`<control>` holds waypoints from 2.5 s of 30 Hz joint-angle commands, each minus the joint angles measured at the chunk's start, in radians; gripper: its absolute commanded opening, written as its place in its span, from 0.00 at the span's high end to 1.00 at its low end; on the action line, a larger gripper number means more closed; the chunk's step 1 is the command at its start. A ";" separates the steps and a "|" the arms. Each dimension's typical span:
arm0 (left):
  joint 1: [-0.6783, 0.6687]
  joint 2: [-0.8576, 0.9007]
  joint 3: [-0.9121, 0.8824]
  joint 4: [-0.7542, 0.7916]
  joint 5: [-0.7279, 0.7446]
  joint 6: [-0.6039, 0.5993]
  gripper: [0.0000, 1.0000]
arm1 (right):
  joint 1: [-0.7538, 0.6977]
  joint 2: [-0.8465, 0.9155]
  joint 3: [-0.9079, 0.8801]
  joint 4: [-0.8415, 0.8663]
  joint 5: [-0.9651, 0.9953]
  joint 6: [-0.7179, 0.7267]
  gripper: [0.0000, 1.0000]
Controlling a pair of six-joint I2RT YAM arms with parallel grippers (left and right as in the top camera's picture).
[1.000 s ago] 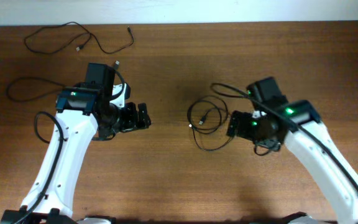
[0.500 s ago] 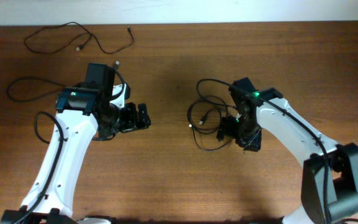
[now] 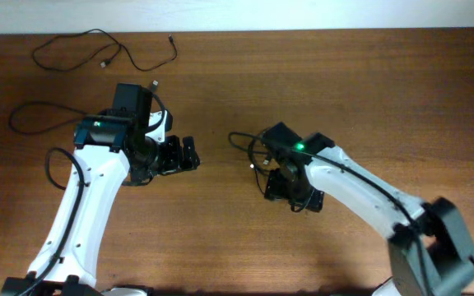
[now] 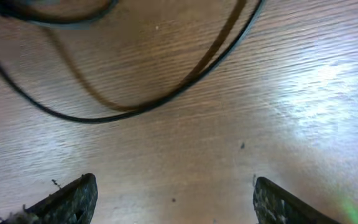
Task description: Untangle cables
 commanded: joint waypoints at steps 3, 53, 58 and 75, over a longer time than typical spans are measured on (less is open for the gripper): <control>-0.002 0.004 -0.005 -0.002 -0.010 -0.010 0.01 | -0.010 -0.158 -0.006 -0.003 0.102 0.039 0.16; -0.002 0.004 -0.005 -0.002 -0.010 -0.010 0.01 | -0.088 0.037 -0.243 0.382 0.157 0.238 0.50; -0.002 0.004 -0.005 -0.002 -0.010 -0.010 0.01 | -0.088 0.048 -0.243 0.385 0.146 0.238 0.62; -0.002 0.004 -0.005 -0.002 -0.010 -0.010 0.01 | -0.149 -0.054 -0.046 0.129 0.092 0.068 0.96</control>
